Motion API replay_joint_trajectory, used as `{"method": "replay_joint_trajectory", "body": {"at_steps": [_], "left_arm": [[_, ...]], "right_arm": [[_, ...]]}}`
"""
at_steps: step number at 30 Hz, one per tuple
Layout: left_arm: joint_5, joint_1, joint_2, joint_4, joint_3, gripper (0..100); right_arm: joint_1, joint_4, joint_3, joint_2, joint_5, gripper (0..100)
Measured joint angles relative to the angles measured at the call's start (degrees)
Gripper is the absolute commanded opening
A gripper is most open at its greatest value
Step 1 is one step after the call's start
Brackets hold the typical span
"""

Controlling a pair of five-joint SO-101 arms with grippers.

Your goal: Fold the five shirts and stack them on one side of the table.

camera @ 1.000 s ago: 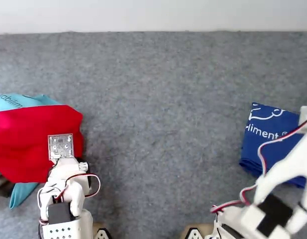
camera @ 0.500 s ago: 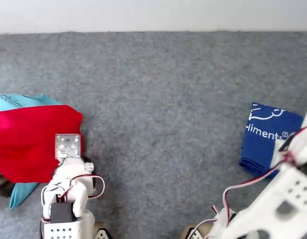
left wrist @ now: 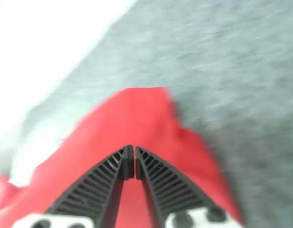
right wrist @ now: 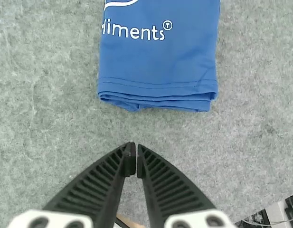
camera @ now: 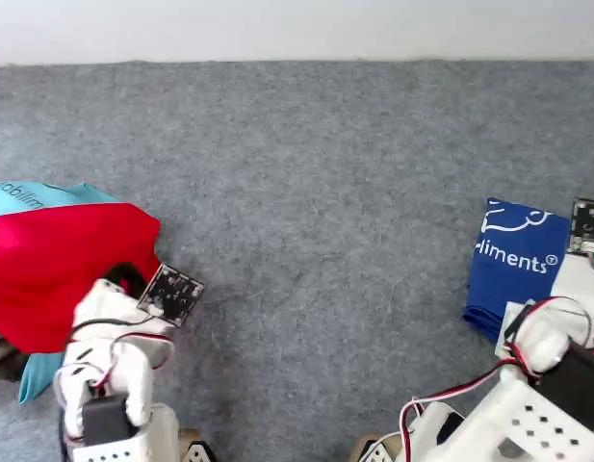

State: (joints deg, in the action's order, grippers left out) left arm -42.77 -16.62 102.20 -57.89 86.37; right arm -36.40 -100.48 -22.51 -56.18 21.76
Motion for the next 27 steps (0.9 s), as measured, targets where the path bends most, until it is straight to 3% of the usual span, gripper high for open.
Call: {"method": "replay_joint_trajectory", "body": {"at_steps": [4, 10, 22, 27], "left_arm": [[-0.8, -5.6, 0.2, -3.3, -4.4, 2], [-1.1, -6.9, -4.6, -12.9, -12.3, 2], [-3.5, -4.2, -43.8, -31.6, -37.8, 2], [-8.4, -1.8, -50.3, -32.6, -39.1, 16]], "right_arm": [[0.0, 0.0, -0.4, 0.0, -0.1, 0.9], [0.0, 0.0, -5.7, -0.3, -0.1, 0.9], [0.2, 0.0, -9.1, -0.3, -0.1, 0.9], [0.2, 0.0, -9.1, -0.3, -0.1, 0.9]]}}
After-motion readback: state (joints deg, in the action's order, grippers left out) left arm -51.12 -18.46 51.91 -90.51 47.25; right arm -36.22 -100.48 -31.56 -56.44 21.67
